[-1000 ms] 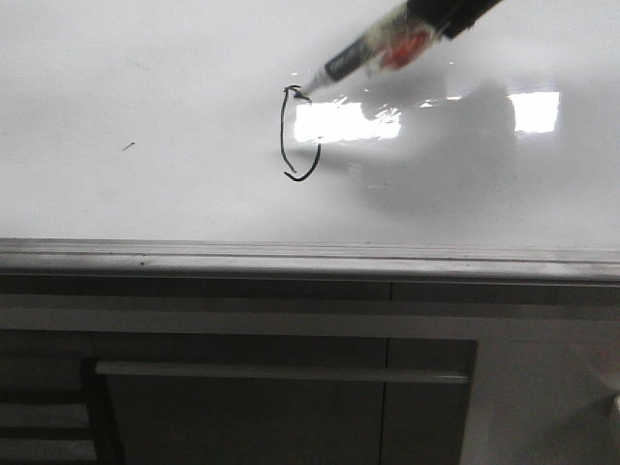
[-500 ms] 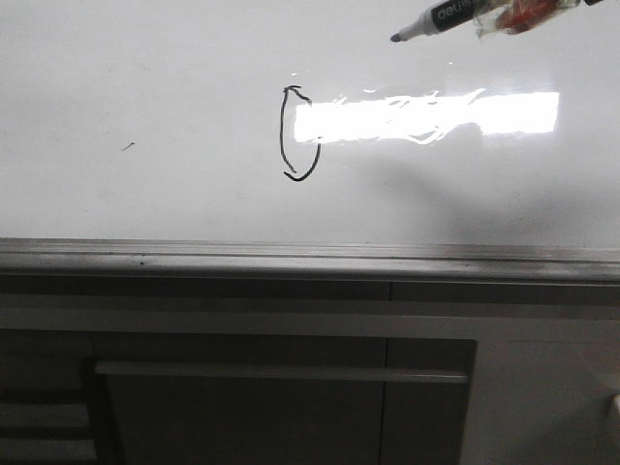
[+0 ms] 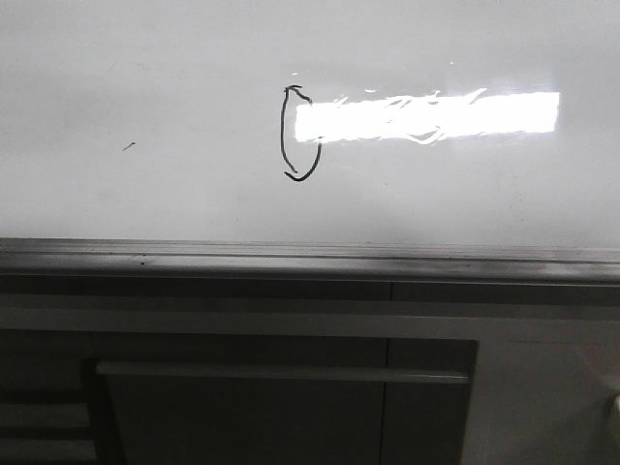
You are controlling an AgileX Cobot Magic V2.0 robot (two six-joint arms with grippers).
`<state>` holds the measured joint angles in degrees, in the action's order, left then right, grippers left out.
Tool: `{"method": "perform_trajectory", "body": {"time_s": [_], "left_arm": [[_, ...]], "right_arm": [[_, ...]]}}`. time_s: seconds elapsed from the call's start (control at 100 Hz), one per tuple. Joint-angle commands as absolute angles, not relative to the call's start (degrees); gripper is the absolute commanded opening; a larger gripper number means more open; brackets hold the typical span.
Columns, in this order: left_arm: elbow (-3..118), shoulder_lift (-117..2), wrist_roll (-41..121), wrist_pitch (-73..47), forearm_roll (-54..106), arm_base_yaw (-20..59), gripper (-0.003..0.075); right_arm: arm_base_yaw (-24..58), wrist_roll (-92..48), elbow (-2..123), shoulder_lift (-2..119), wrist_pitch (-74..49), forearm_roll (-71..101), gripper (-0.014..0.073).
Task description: Write number 0 on whiteboard
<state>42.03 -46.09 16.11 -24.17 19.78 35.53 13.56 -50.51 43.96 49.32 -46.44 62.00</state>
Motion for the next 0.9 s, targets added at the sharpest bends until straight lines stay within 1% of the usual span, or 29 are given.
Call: {"method": "perform_trajectory", "body": {"time_s": [0.0, 0.1, 0.34, 0.63, 0.72, 0.89], "left_arm": [[45.1, -47.9, 24.0, -20.8, 22.9, 38.6, 0.0374], [47.9, -50.1, 33.5, -24.4, 22.6, 41.4, 0.0374], [56.7, -55.8, 46.0, -35.2, 22.1, 45.3, 0.0374], [64.9, -62.8, 48.9, -42.8, 21.0, 50.2, 0.0374], [66.9, -64.7, 48.9, -43.5, 19.8, 51.6, 0.0374], [69.7, -68.6, 48.9, -44.2, 17.9, 53.1, 0.0374]], "right_arm": [[13.1, -54.9, 45.4, 48.6, -49.2, 66.8, 0.0018], [13.1, -55.9, 45.4, 48.8, -53.7, 66.4, 0.0018], [13.1, -55.9, 51.4, 52.0, -63.6, 61.3, 0.0018], [13.1, -55.5, 59.8, 58.7, -71.1, 58.3, 0.0018], [13.2, -55.5, 61.9, 60.2, -72.1, 58.1, 0.0018], [15.9, -55.3, 64.7, 61.8, -72.7, 56.3, 0.0018]]}}
